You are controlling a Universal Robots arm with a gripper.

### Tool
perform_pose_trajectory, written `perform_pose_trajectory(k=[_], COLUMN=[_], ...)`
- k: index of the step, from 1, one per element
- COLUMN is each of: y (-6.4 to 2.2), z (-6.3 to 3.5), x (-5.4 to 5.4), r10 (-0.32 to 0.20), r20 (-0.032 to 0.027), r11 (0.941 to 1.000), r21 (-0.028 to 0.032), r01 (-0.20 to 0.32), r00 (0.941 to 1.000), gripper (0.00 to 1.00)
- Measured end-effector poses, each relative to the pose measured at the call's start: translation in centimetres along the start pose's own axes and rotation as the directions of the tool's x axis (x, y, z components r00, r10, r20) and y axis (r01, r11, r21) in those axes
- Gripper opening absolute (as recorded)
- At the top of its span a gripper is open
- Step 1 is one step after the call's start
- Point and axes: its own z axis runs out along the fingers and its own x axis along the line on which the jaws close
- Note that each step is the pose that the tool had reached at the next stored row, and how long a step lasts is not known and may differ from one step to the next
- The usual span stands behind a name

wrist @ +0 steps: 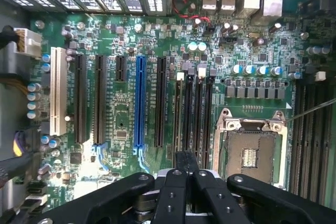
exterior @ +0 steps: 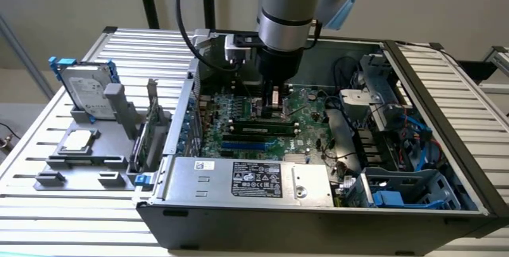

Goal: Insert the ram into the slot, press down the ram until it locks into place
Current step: 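Press down the ram until it locks into place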

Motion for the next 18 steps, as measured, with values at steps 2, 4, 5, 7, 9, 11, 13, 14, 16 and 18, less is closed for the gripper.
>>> perform_pose_trajectory(k=[2,4,5,7,9,11,13,14,16,18], y=[0.0,0.0,0.0,0.0,0.0,0.0,0.0,0.0,0.0,0.0], z=[0.0,-0.01,-0.01,-0.01,-0.01,-0.01,-0.01,-0.01,-0.01,-0.01], x=[0.0,0.0,0.0,0.0,0.0,0.0,0.0,0.0,0.0,0.0], r10=[0.0,0.0,0.0,0.0,0.0,0.0,0.0,0.0,0.0,0.0], r20=[0.0009,0.0017,0.0022,0.0033,0.0043,0.0053,0.0064,0.0068,0.0079,0.0089], r11=[1.0,1.0,1.0,1.0,1.0,1.0,1.0,1.0,1.0,1.0], r21=[0.0,-0.0001,-0.0001,-0.0001,-0.0001,0.0,-0.0001,-0.0001,-0.0001,0.0], r01=[0.0,0.0,0.0,0.0,0.0,0.0,0.0,0.0,0.0,0.0], r00=[1.0,1.0,1.0,1.0,1.0,1.0,1.0,1.0,1.0,1.0], gripper=[0.1,0.1,0.1,0.1,0.1,0.1,0.1,0.1,0.1,0.1])
